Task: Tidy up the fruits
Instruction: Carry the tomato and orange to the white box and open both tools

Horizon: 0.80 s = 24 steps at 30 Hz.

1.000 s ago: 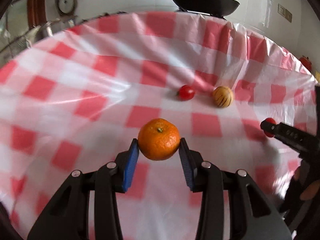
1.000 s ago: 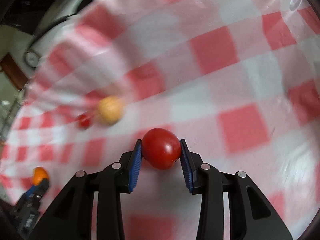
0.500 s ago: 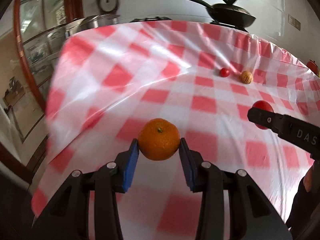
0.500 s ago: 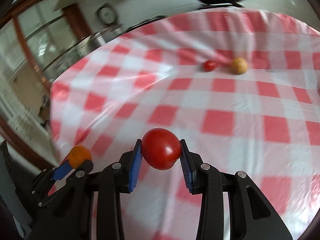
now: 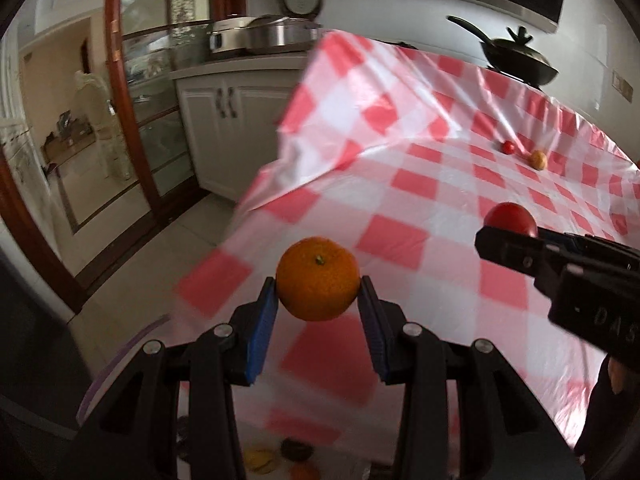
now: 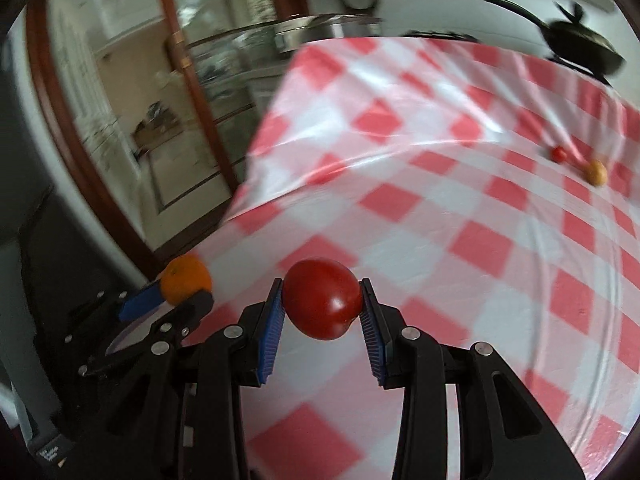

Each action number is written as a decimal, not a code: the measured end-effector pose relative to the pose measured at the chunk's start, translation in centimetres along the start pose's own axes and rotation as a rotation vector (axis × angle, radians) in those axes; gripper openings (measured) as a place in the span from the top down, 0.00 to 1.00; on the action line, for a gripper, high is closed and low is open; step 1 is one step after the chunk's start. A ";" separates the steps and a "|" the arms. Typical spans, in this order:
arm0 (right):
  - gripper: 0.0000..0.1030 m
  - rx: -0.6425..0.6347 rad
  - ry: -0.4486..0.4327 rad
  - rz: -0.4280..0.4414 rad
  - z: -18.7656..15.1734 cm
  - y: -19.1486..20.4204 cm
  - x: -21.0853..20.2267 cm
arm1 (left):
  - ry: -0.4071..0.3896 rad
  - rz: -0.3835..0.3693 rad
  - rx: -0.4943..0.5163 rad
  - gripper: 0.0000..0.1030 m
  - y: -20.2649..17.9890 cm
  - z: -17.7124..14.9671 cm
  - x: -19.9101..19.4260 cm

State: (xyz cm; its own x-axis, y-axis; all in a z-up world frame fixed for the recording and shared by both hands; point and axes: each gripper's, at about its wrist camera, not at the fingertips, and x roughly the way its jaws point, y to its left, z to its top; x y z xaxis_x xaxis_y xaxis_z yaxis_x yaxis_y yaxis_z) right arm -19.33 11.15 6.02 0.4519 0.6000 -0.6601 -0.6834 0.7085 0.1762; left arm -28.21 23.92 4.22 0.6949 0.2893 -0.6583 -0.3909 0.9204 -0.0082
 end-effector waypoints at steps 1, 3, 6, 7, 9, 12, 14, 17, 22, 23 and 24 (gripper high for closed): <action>0.64 -0.018 0.003 0.006 -0.2 0.8 0.1 | -0.003 0.007 -0.005 0.60 0.6 -0.4 -0.4; 0.64 -0.055 0.012 0.015 -0.6 2.5 0.3 | -0.007 0.024 -0.014 0.60 2.0 -1.1 -1.1; 0.64 -0.110 0.028 0.026 -1.4 4.8 0.5 | -0.001 0.042 -0.046 0.60 4.6 -2.5 -2.0; 0.64 -0.132 0.035 0.030 -1.8 5.7 0.7 | 0.002 0.049 -0.057 0.60 5.4 -2.9 -2.3; 0.64 -0.167 0.048 0.044 -2.5 7.0 0.9 | 0.008 0.060 -0.080 0.60 6.5 -3.6 -2.5; 0.64 -0.254 0.077 0.076 -4.2 10.1 1.4 | 0.028 0.079 -0.122 0.60 9.0 -5.5 -2.8; 0.64 -0.310 0.094 0.098 -5.3 11.8 1.7 | 0.052 0.094 -0.157 0.60 10.8 -7.2 -2.8; 0.64 -0.393 0.134 0.154 -7.4 14.5 2.4 | 0.099 0.110 -0.219 0.60 13.6 -9.8 -2.4; 0.64 -0.493 0.236 0.214 -10.8 17.4 4.5 | 0.172 0.134 -0.290 0.60 16.9 -13.6 -1.6; 0.64 -0.497 0.264 0.218 -11.5 17.7 5.2 | 0.189 0.133 -0.296 0.60 17.2 -14.2 -1.3; 0.64 -0.501 0.295 0.219 -12.1 17.8 5.9 | 0.199 0.134 -0.297 0.60 17.4 -14.6 -1.2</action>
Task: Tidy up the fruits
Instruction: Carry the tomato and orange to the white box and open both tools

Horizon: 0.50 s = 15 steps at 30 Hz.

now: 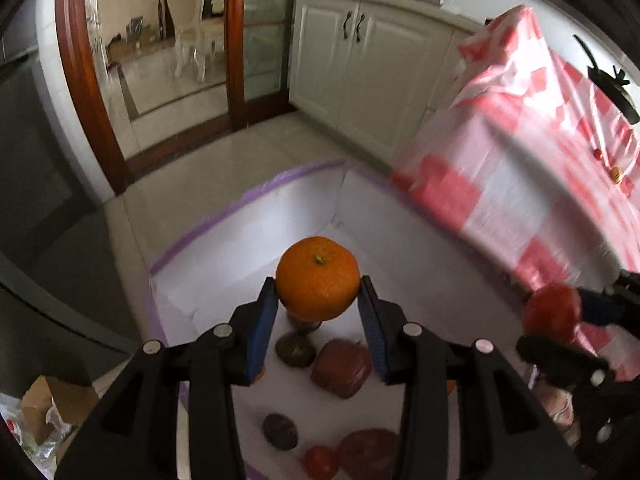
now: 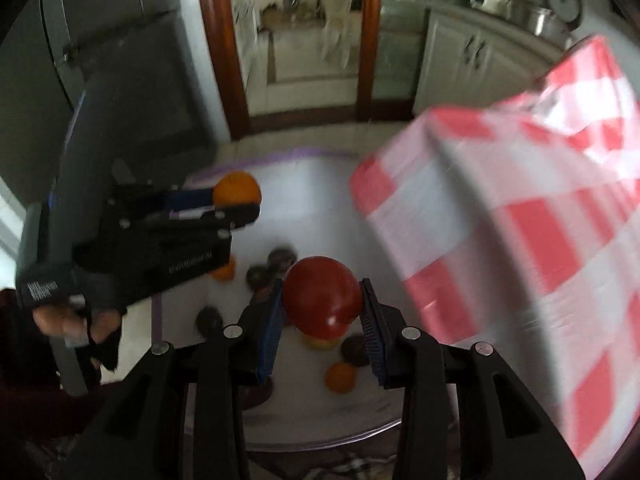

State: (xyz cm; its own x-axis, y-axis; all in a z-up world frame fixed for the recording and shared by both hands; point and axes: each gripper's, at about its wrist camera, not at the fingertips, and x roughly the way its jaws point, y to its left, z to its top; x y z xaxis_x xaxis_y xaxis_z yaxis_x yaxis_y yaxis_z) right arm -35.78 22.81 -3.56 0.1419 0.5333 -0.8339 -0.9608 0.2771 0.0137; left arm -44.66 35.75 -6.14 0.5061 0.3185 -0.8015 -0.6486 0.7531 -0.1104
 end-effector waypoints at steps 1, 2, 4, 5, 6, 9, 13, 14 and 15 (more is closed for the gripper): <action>0.64 -0.002 0.023 0.003 -0.3 0.1 0.7 | 0.015 0.006 0.002 0.60 0.3 -0.4 0.5; 0.64 -0.006 0.049 0.004 -0.6 0.3 1.5 | 0.025 0.009 0.002 0.60 0.5 -0.7 0.8; 0.64 -0.022 0.105 -0.005 -1.5 0.7 3.2 | 0.051 0.011 -0.004 0.60 0.8 -1.2 1.7; 0.64 -0.030 0.128 -0.010 -1.9 0.8 3.8 | 0.063 0.012 -0.008 0.60 1.0 -1.4 2.1; 0.64 -0.038 0.146 -0.014 -2.3 1.0 4.3 | 0.082 0.017 -0.014 0.60 1.2 -1.6 2.6; 0.64 -0.062 0.203 -0.036 -3.7 0.8 5.8 | 0.114 0.029 -0.025 0.60 1.6 -1.9 3.7; 0.63 -0.051 0.214 -0.029 -4.1 0.1 6.1 | 0.143 0.054 -0.026 0.60 1.7 -2.1 4.5; 0.63 -0.050 0.209 -0.027 -4.2 0.1 6.1 | 0.148 0.061 -0.024 0.59 1.6 -2.1 4.6; 0.63 -0.050 0.205 -0.025 -4.2 0.3 5.8 | 0.151 0.066 -0.022 0.59 1.5 -2.1 4.7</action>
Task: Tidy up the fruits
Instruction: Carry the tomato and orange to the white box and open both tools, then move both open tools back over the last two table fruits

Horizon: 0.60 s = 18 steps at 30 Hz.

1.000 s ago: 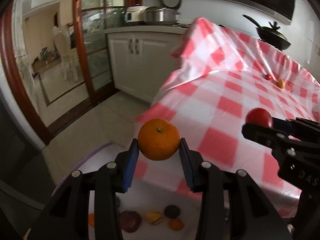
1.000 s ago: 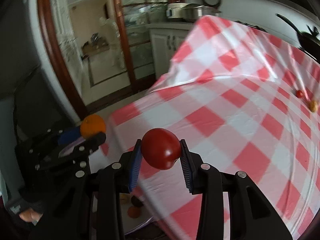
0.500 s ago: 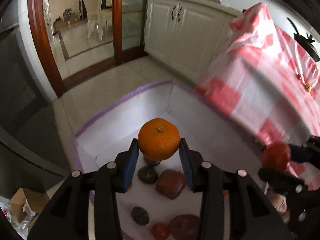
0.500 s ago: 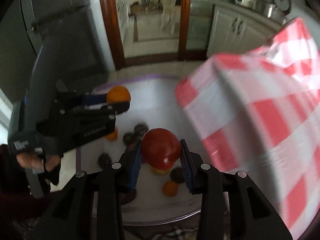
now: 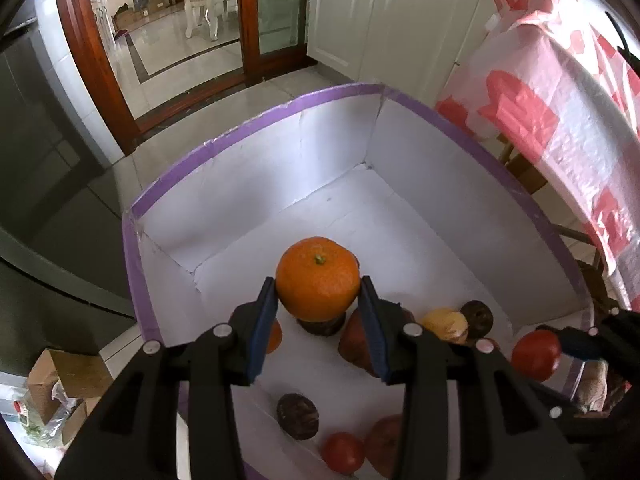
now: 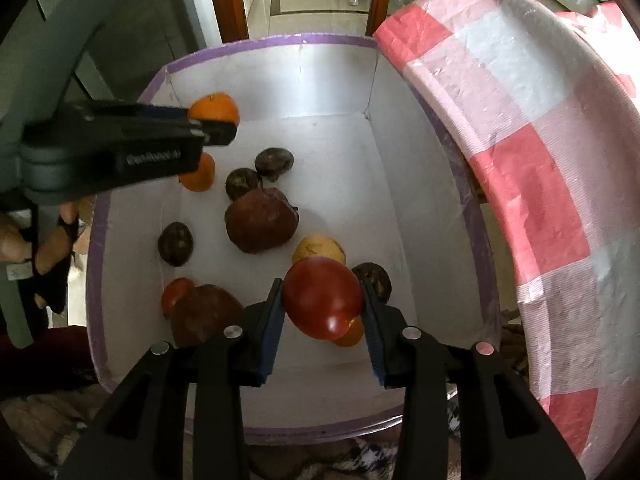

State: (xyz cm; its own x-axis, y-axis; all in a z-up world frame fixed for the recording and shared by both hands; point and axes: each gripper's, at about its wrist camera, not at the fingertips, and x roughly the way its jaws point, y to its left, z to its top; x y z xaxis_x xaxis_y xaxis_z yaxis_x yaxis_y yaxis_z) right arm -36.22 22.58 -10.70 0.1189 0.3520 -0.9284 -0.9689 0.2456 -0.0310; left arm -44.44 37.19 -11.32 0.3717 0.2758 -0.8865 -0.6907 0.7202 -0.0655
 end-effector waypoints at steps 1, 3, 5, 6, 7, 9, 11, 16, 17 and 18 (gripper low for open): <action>0.63 -0.002 -0.004 0.002 -0.1 0.0 -0.1 | 0.005 0.006 0.002 0.59 0.0 0.0 0.2; 0.63 -0.008 -0.007 0.003 -0.1 0.1 -0.5 | 0.014 0.012 0.000 0.59 -0.1 0.0 0.6; 0.62 -0.012 -0.014 0.004 0.1 0.1 -0.8 | 0.019 0.012 -0.003 0.58 -0.3 -0.2 0.5; 0.54 -0.011 -0.017 0.005 0.2 0.1 -1.0 | 0.017 0.017 -0.002 0.48 -0.4 -0.1 0.4; 0.42 -0.008 -0.026 0.002 0.5 0.2 -1.3 | 0.005 0.023 -0.005 0.31 -0.6 0.1 0.2; 0.34 -0.003 -0.044 0.006 0.7 -0.1 -1.9 | -0.031 0.037 -0.014 0.18 -0.7 0.2 -0.5; 0.34 -0.001 -0.058 0.007 0.8 -0.2 -2.4 | -0.060 0.056 -0.014 0.16 -0.8 0.5 -1.1; 0.33 0.004 -0.100 0.014 1.0 -0.5 -3.8 | -0.107 0.081 -0.031 0.09 -0.8 1.2 -2.3; 0.33 0.005 -0.110 0.019 1.0 -0.4 -3.9 | -0.118 0.083 -0.035 0.09 -0.8 1.4 -2.6; 0.33 0.007 -0.120 0.025 1.0 -0.5 -4.3 | -0.126 0.085 -0.037 0.08 -0.9 1.6 -2.8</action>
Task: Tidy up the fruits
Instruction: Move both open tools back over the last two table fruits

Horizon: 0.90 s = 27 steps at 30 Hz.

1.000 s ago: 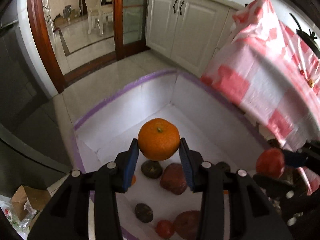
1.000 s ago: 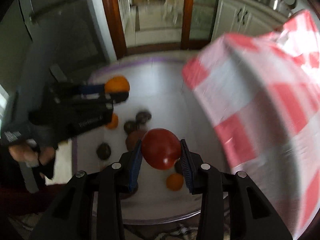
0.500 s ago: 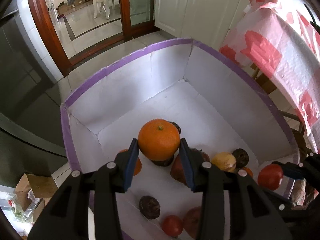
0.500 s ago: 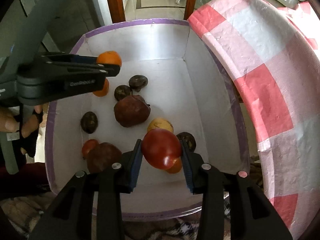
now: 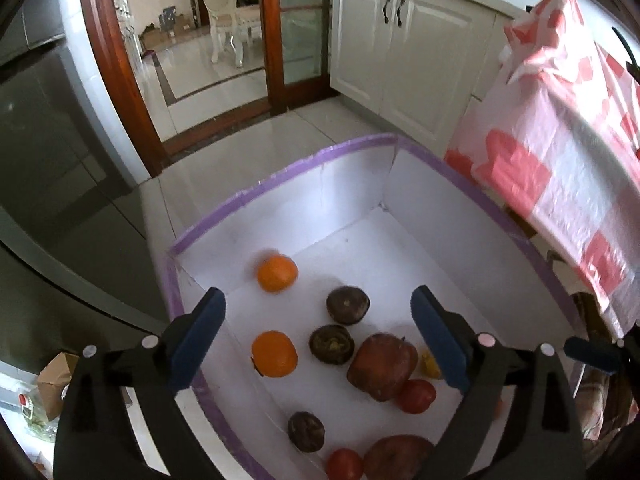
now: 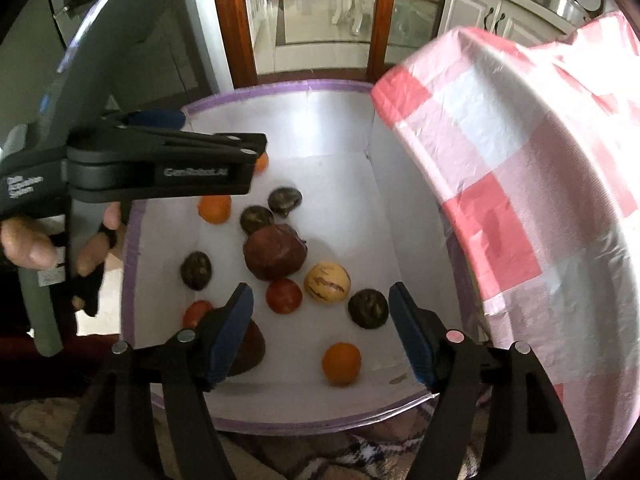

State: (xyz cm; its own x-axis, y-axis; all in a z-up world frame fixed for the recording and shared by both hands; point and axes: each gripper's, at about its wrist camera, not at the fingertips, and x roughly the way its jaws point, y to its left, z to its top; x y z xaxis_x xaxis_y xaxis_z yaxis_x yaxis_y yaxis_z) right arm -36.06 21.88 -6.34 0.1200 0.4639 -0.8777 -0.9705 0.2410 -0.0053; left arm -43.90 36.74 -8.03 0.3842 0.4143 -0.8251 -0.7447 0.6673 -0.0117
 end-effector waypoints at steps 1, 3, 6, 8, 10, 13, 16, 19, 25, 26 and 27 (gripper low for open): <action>0.33 0.000 -0.014 0.009 0.1 0.0 -0.4 | -0.007 0.002 -0.002 0.08 0.0 0.2 -0.2; 0.32 -0.001 -0.038 0.018 0.1 0.1 -0.8 | -0.029 0.004 -0.004 0.08 -0.1 0.7 -0.7; 0.31 -0.003 -0.092 0.017 0.5 -0.2 -2.7 | -0.062 -0.003 -0.007 0.08 -0.3 1.6 -1.7; 0.31 0.017 -0.141 0.022 0.7 -0.9 -4.2 | -0.096 -0.019 -0.009 0.08 -0.7 2.5 -2.8; 0.31 0.048 -0.222 0.017 1.1 -2.4 -6.9 | -0.150 -0.028 -0.008 0.06 -1.5 3.8 -4.3; 0.23 0.126 -0.349 -0.007 1.3 -5.6 -11.2 | -0.243 -0.058 0.010 0.02 -3.7 6.2 -6.8; 0.20 0.237 -0.444 -0.068 0.7 -10.0 -14.6 | -0.304 -0.128 0.074 0.02 -7.9 8.4 -8.6; 0.15 0.388 -0.487 -0.170 -1.0 -15.3 -16.6 | -0.302 -0.211 0.166 0.02 -13.7 9.5 -9.4; 0.16 0.667 -0.477 -0.366 -5.8 -25.5 -19.4 | -0.228 -0.369 0.302 0.02 -24.8 11.0 -8.8; 0.15 0.702 -0.473 -0.396 -6.6 -27.0 -19.8 | -0.217 -0.390 0.318 0.02 -26.4 11.3 -8.8; 0.16 0.726 -0.469 -0.422 -7.1 -27.8 -19.9 | -0.204 -0.409 0.335 0.02 -27.9 11.6 -8.6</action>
State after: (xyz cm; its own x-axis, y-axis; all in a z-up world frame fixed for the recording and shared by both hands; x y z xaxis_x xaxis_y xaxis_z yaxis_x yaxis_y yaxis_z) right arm -12.96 -0.07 7.84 0.6538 0.4740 -0.5897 -0.4813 0.8620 0.1593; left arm -20.09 21.80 5.93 0.7273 0.1699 -0.6650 -0.3123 0.9447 -0.1002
